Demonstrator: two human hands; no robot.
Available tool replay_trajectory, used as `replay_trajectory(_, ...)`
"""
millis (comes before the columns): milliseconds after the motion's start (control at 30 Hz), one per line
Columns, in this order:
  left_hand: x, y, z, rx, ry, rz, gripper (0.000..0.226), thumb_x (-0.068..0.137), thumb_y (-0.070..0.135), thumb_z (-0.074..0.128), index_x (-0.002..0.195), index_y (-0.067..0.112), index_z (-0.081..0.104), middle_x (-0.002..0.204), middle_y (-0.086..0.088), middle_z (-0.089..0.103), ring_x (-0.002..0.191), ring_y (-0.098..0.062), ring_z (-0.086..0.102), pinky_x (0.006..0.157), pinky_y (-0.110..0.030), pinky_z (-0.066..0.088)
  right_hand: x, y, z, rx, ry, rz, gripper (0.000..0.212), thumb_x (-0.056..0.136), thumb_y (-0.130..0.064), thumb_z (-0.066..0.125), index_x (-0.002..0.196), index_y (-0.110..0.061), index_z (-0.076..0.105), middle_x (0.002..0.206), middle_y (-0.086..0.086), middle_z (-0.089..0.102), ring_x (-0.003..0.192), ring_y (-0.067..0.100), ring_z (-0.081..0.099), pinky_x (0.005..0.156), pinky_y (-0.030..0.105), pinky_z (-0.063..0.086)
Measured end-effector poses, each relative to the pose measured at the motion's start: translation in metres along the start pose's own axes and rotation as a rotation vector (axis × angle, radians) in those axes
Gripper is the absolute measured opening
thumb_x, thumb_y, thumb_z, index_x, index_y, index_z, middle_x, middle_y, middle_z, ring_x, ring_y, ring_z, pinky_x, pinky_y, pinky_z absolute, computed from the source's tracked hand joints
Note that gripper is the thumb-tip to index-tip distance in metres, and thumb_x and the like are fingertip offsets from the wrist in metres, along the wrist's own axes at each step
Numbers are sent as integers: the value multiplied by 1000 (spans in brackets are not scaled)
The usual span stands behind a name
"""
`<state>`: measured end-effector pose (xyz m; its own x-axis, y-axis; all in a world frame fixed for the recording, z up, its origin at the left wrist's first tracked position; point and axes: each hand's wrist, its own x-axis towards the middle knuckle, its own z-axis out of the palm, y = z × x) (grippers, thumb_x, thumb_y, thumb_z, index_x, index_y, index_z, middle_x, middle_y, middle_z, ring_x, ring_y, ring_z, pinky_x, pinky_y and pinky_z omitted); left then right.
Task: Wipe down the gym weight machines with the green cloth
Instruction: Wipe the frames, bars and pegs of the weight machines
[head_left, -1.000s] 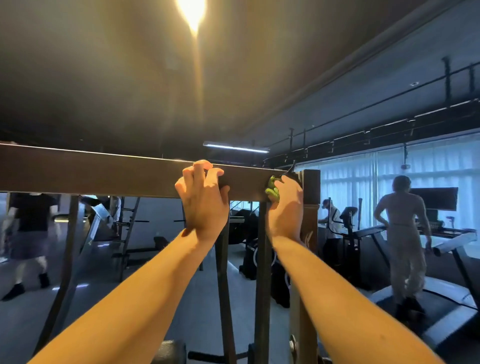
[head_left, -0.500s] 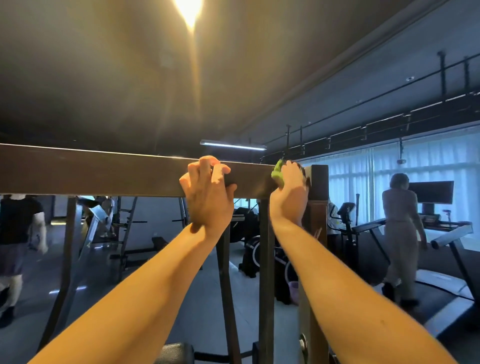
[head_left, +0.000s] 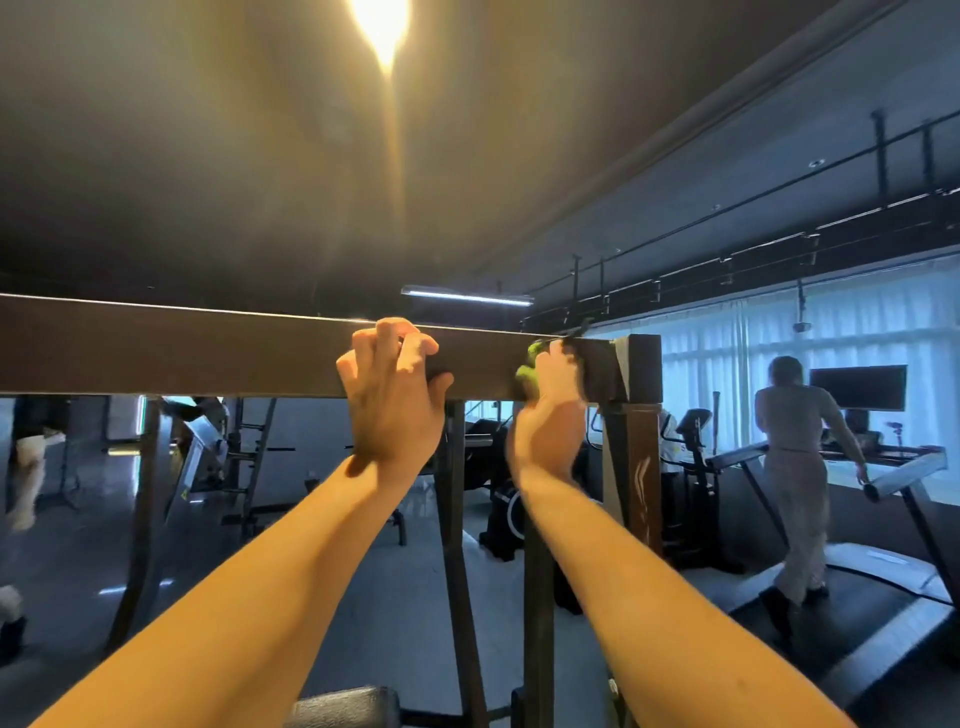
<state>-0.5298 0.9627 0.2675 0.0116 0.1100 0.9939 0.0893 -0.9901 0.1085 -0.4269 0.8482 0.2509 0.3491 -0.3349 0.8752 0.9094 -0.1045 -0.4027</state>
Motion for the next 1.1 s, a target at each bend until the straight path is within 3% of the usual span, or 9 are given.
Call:
replay_trajectory(67, -1, -11, -8, 15, 20, -8, 32, 80, 23, 84, 108, 17, 69, 124, -4, 55, 119, -30, 46, 93, -45, 33, -25, 9, -5, -57, -205, -229, 48, 97, 11, 51, 143, -4, 55, 147, 7, 55, 141, 11, 43, 122, 25, 31)
replay_trajectory(133, 1, -20, -15, 19, 22, -10, 31, 82, 24, 84, 109, 18, 69, 124, -3, 54, 120, -29, 45, 93, -44, 32, -3, 27, -22, -73, -293, -274, 55, 94, 13, 51, 146, -5, 51, 153, 10, 49, 146, 23, 41, 123, 34, 31)
replay_trajectory(267, 6, -38, -32, 50, 26, -66, 33, 83, 26, 84, 110, 18, 69, 124, -2, 53, 120, -27, 43, 94, -44, 33, 32, 44, -30, -112, -88, 1, 47, 91, 13, 57, 137, 2, 57, 146, 20, 54, 138, 35, 49, 116, 46, 41)
replay_trajectory(333, 9, -40, -36, 76, 23, -87, 32, 83, 28, 83, 110, 19, 67, 124, -3, 52, 119, -27, 43, 94, -45, 35, 3, 16, -11, 16, -51, 32, 36, 98, 4, 54, 133, -4, 61, 134, 19, 63, 126, 32, 60, 107, 50, 51)
replay_trajectory(467, 11, -30, -30, 83, 19, -89, 27, 86, 20, 80, 109, 18, 66, 122, -4, 51, 118, -27, 43, 93, -45, 35, -22, 9, -12, 2, -243, -157, 43, 103, -1, 50, 146, -3, 50, 149, 15, 53, 142, 27, 46, 118, 37, 38)
replay_trajectory(667, 10, -28, -27, 42, 50, -92, 26, 86, 18, 80, 108, 17, 67, 123, -4, 51, 119, -25, 42, 94, -42, 35, -1, 2, -21, -121, -20, 329, 41, 103, -19, 54, 142, -5, 56, 143, 11, 59, 129, 21, 57, 108, 39, 49)
replay_trajectory(800, 11, -33, -27, 31, 50, -88, 27, 85, 17, 81, 108, 16, 66, 123, -4, 51, 118, -25, 41, 93, -41, 34, -25, 5, -24, -190, -252, -40, 39, 93, 4, 56, 132, 4, 57, 127, -9, 45, 120, 7, 38, 105, 25, 33)
replay_trajectory(933, 11, -45, -37, 30, 48, -96, 31, 83, 24, 83, 109, 18, 66, 122, -2, 52, 118, -25, 42, 93, -42, 34, 17, 3, -28, -149, -19, 321, 37, 102, -3, 53, 139, -5, 60, 148, 4, 56, 136, 24, 53, 107, 33, 48)
replay_trajectory(1100, 7, -70, -55, 56, 77, -118, 34, 83, 31, 83, 109, 21, 65, 122, 1, 50, 117, -23, 42, 90, -35, 28, -36, -43, 36, 72, -105, -98, 46, 95, 14, 50, 139, 2, 58, 141, 15, 60, 129, 15, 57, 105, 21, 49)
